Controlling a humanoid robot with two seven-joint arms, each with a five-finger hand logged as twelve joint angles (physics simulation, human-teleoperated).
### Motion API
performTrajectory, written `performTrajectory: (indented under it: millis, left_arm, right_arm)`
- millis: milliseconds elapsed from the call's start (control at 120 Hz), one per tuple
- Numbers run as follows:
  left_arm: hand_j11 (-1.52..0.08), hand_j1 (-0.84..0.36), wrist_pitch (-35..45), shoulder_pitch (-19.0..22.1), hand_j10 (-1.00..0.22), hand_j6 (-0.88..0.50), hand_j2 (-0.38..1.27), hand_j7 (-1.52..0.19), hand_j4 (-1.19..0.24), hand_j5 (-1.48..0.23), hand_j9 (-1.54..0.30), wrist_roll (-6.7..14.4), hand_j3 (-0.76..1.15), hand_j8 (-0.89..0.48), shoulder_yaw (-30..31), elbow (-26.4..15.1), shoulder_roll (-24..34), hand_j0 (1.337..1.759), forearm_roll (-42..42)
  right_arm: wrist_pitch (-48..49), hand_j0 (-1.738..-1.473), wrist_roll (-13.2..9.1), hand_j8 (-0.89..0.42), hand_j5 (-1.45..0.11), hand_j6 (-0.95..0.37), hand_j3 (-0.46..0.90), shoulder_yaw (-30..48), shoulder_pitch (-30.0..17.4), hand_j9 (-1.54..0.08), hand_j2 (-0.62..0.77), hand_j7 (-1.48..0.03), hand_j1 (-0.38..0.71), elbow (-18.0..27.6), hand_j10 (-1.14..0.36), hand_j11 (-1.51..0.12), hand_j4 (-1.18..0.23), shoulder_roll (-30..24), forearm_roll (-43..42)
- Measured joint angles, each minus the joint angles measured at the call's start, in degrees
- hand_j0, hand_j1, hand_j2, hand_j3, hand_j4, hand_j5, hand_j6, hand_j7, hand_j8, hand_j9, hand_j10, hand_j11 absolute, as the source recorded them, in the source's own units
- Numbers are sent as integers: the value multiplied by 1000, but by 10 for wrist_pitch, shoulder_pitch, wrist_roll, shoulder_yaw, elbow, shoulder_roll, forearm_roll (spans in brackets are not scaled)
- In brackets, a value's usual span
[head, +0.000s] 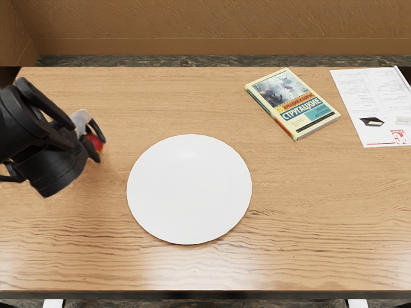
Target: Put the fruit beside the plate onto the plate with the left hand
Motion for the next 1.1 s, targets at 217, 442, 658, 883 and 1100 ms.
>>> performTrajectory:
  millis: [217,442,658,883,1100]
  left_arm:
    - [-1172,-358,-1,-27,-596,-308,337,-1143,-773,-1170,-1148,10,0,-256,-82,2,13,1648,12]
    - [-1144,-349,-28,7,-612,-304,340,-1154,-776,-1172,-1149,8,0,-254,-214,11,-5,1650,43]
    - [-1144,-365,-38,45,-602,-257,365,-1209,-751,-1195,-1172,7,0,-223,-238,33,-17,1649,50]
    - [-488,32,-49,59,-354,-111,139,-515,-374,-512,-501,11,0,-89,-235,36,-17,1655,52]
    - [-170,239,-149,-26,-123,-39,48,-179,-130,-178,-174,13,0,-20,-202,26,80,1657,53]
  right_arm:
    - [0,-1658,0,-15,-20,-15,0,0,0,-20,-3,-20,-331,0,-15,-20,-15,0,0]
    - [0,-1658,0,-15,-20,-15,0,0,0,-20,-3,-20,-331,0,-15,-20,-15,0,0]
    - [0,-1658,0,-15,-20,-15,0,0,0,-20,-3,-20,-331,0,-15,-20,-15,0,0]
    - [0,-1658,0,-15,-20,-15,0,0,0,-20,-3,-20,-331,0,-15,-20,-15,0,0]
    - [0,-1658,0,-15,-20,-15,0,0,0,-20,-3,-20,-331,0,-15,-20,-15,0,0]
